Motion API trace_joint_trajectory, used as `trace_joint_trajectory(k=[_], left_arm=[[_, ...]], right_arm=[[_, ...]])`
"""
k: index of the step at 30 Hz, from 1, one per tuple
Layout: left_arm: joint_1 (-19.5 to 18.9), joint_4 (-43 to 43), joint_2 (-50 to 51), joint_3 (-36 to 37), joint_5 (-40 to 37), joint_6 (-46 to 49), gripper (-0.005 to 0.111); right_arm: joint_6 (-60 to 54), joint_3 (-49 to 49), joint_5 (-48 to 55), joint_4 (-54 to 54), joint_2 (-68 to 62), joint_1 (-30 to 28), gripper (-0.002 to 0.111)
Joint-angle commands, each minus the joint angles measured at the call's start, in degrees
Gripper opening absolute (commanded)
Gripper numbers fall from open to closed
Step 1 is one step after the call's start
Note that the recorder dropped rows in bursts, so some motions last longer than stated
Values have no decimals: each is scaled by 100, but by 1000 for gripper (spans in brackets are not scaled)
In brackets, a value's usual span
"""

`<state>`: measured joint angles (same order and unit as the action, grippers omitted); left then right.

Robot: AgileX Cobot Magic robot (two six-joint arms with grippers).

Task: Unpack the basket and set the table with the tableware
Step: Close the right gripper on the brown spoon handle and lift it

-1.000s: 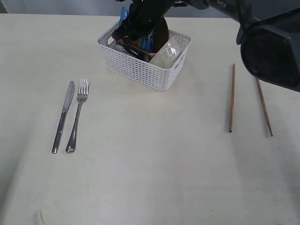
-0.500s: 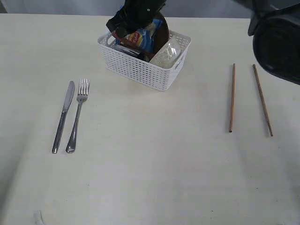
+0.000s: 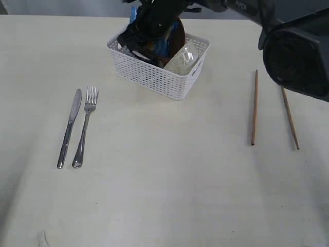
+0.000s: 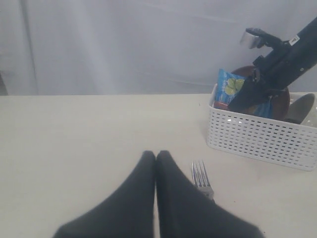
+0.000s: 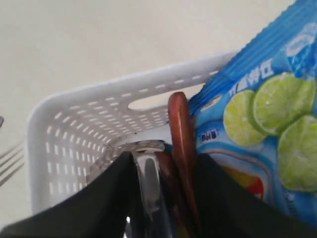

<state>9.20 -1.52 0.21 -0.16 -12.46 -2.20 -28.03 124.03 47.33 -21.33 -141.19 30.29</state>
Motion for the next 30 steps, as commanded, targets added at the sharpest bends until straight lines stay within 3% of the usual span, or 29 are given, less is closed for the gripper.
trace_joint_trajectory(k=[1,5,15,16,18,20,21,25,30], left_arm=[[6,-23,-21,16,36,2,0],[6,-23,-21,16,36,2,0],[6,-23,-21,16,36,2,0],[6,-23,-21,16,36,2,0],[6,-23,-21,16,36,2,0],[6,-23,-21,16,36,2,0],[6,-23,-21,16,36,2,0],[6,-23,-21,16,36,2,0],[6,-23,-21,16,36,2,0]], right_arm=[[-88,-11,48,61,-154,-2,26],[-354,-11,128,61,-127,-2,-1],[-540,-11,97,-2,117,-2,0],[-540,-11,97,-16,140,-2,1],[-540,-11,142,-99,173,-2,18],[-540,-11,123,-429,205,-2,44],[-540,-11,64,-485,226,-2,50],[-746,34,-234,-485,236,-2,37],[-757,48,-508,-342,135,-2,37]])
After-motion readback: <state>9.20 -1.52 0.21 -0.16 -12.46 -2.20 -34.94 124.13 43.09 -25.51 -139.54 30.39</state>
